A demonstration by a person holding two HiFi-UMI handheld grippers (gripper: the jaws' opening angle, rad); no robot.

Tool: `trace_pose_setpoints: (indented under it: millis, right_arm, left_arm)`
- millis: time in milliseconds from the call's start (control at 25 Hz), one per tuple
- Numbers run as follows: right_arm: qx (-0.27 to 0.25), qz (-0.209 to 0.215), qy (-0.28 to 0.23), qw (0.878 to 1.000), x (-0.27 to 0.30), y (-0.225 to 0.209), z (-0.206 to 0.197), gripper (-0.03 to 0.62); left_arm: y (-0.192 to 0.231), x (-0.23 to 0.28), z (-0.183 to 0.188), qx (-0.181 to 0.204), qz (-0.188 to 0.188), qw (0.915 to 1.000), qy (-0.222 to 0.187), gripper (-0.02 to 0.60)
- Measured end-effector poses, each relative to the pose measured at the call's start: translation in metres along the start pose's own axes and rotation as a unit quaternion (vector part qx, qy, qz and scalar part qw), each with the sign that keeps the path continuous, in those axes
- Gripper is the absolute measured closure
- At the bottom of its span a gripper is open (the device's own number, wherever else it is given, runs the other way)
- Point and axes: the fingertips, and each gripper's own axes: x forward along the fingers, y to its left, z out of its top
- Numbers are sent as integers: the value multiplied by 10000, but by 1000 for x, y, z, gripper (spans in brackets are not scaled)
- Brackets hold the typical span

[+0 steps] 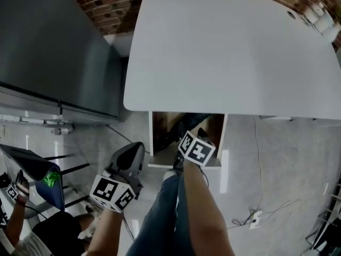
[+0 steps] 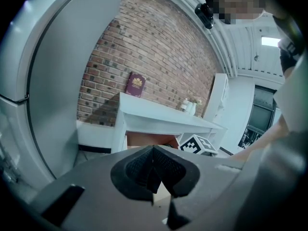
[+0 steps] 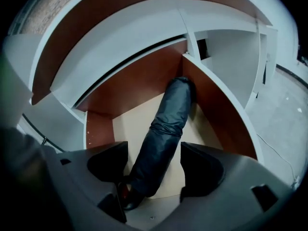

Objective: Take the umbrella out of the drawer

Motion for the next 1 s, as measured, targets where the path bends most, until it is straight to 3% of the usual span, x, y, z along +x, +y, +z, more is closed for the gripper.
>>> trace_pose_setpoints:
  millis: [280, 440, 560, 760, 1000]
  right_arm:
    - [182, -302, 236, 9991, 42, -10, -5, 276]
    - [628, -257, 483, 9965, 63, -16, -15, 259]
    - [569, -440, 494, 9962, 74, -18, -16, 252]
    - [629, -982, 259, 9928, 85, -14, -18, 246]
    - [450, -1071, -301, 9928, 79, -20, -15, 246]
  left_arm:
    - [8, 11, -2, -3, 159, 9998, 71, 584]
    - [16, 12, 1, -30, 278, 9996, 89, 584]
    - [23, 10, 1, -51, 362, 9993, 100, 584]
    - [34, 5, 0, -81, 471, 9988, 115, 584]
    - [35, -2, -2, -81, 469, 9988, 123, 584]
